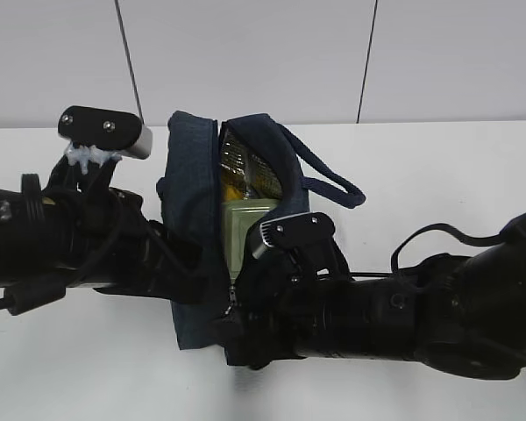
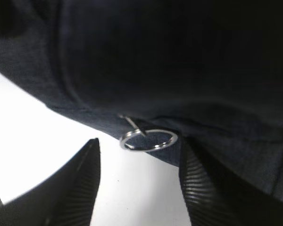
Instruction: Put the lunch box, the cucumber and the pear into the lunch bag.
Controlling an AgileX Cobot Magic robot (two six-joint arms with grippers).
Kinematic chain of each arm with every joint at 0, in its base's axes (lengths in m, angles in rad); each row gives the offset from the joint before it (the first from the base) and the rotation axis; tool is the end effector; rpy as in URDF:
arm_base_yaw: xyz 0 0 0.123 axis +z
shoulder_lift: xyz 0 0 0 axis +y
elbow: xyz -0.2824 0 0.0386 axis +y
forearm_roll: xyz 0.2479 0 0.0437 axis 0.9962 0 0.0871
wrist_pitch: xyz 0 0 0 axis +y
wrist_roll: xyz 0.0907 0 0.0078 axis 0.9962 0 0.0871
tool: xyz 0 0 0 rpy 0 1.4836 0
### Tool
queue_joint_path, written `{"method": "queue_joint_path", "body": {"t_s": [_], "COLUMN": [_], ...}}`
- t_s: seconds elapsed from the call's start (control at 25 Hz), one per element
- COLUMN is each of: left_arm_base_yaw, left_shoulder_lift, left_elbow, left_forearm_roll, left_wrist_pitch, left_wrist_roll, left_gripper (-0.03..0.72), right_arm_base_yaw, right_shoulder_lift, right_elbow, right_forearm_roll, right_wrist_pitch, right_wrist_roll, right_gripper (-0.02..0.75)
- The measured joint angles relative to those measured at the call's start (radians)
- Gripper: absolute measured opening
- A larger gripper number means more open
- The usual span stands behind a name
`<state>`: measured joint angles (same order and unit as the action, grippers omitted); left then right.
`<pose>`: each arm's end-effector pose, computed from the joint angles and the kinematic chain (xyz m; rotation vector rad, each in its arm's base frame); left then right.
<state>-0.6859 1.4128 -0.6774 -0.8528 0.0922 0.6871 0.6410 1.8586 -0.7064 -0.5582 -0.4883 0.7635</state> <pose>0.2093 -0.1796 0.2149 0.6382 2.2439 -0.5157 0.2498 0.2145 0.1212 -0.5779 2.2267 0.7616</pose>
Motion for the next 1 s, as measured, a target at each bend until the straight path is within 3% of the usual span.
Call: {"method": "queue_joint_path", "body": {"t_s": [0.28, 0.64, 1.0], "left_arm_base_yaw": [0.0, 0.0, 0.0], "left_shoulder_lift": [0.0, 0.0, 0.0], "left_elbow": [0.0, 0.0, 0.0], "left_forearm_roll": [0.0, 0.0, 0.001], "left_wrist_pitch": [-0.004, -0.004, -0.004], "left_wrist_roll": [0.0, 0.0, 0.0], "left_gripper": [0.003, 0.003, 0.003], "right_arm_base_yaw": [0.0, 0.0, 0.0], "right_shoulder_lift": [0.0, 0.0, 0.0], "right_elbow": [-0.002, -0.018, -0.018], "right_forearm_roll": [0.08, 0.093, 0.007], "right_wrist_pitch": [0.037, 0.117, 0.111], "right_wrist_roll": [0.0, 0.0, 0.0], "right_gripper": [0.412, 0.211, 0.197]}}
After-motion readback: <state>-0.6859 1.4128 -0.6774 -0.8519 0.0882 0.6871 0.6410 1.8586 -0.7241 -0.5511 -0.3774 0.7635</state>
